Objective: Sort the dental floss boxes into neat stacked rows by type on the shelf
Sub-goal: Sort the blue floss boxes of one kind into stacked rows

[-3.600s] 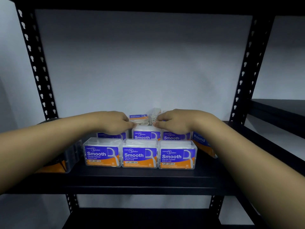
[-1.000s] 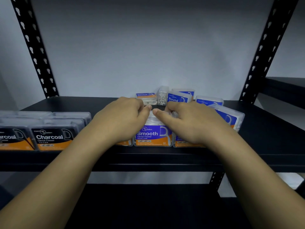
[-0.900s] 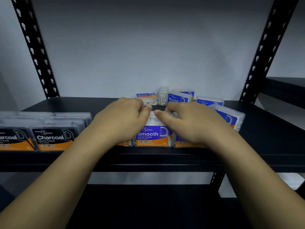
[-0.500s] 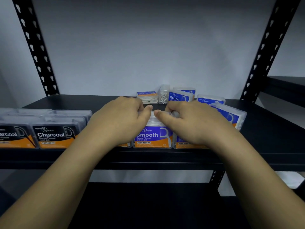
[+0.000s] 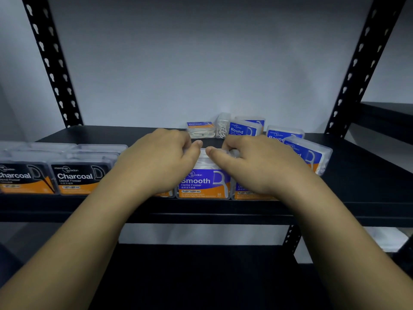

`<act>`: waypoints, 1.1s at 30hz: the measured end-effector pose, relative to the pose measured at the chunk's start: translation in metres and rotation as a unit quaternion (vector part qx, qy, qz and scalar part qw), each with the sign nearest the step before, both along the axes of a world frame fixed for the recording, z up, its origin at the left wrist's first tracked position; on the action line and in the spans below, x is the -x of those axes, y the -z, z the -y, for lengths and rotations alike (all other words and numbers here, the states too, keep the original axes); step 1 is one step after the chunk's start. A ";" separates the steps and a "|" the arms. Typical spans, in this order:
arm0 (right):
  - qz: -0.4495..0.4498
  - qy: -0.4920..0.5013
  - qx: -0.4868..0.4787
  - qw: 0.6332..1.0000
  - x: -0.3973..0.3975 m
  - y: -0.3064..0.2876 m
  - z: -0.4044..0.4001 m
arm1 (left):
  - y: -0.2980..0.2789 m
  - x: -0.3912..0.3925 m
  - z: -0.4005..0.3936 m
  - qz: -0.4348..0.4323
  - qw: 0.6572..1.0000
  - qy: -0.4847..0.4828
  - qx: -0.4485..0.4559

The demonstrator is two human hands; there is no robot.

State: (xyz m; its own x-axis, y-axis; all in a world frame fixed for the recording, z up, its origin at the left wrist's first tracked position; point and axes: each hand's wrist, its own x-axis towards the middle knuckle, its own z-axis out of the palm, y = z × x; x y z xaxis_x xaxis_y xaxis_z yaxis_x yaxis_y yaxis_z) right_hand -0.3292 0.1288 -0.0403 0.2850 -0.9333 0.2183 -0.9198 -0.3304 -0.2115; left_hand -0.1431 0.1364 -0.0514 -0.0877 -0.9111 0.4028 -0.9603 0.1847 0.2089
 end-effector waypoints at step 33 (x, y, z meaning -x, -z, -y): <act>0.018 0.009 0.024 1.000 -0.002 0.003 0.001 | 0.004 -0.003 0.000 -0.027 0.999 0.004 0.029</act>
